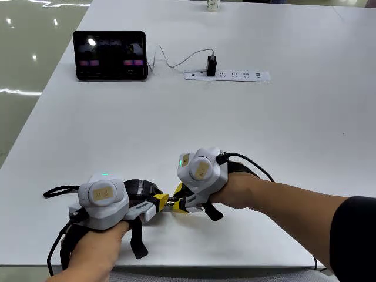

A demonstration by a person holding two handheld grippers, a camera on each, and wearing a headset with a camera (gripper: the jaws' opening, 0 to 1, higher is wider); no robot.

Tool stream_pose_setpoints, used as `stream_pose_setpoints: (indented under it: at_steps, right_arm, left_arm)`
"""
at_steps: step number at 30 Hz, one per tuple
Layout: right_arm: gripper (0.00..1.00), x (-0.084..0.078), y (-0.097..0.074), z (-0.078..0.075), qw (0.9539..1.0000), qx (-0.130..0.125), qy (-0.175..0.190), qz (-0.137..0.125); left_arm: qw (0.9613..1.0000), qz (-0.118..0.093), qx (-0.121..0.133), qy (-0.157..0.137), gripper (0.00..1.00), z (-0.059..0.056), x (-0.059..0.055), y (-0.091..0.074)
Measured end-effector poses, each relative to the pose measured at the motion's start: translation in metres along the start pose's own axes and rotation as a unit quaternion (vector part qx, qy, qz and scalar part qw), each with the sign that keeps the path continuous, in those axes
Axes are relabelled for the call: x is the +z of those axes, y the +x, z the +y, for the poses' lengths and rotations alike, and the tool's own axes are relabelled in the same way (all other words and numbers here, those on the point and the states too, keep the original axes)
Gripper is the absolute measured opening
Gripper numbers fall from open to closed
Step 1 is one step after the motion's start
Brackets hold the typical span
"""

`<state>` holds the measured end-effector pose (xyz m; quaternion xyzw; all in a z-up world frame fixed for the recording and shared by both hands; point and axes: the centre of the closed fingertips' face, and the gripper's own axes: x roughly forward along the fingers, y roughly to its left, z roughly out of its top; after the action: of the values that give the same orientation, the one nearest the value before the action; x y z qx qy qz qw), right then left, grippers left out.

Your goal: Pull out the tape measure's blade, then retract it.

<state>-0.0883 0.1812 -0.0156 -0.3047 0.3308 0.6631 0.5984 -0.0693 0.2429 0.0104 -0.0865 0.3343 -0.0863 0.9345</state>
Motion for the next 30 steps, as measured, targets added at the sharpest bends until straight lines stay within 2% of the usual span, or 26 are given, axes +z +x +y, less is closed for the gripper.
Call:
stream_pose_setpoints:
  at_steps: [8, 11, 30]
  right_arm:
    - [0.11, 0.004, 0.003, 0.0, 1.0, 0.003, -0.001, -0.001]
    - [0.11, 0.006, 0.004, 0.0, 0.9999, 0.004, 0.013, -0.005]
    - [0.11, 0.015, 0.01, 0.001, 0.9999, 0.004, -0.001, -0.012]
  left_arm:
    - [1.0, 0.0, 0.0, -0.001, 0.61, 0.0, 0.0, 0.0]
    - [1.0, 0.0, 0.0, -0.002, 0.61, 0.001, 0.0, 0.0]
    - [1.0, 0.0, -0.001, -0.003, 0.61, 0.001, 0.0, 0.0]
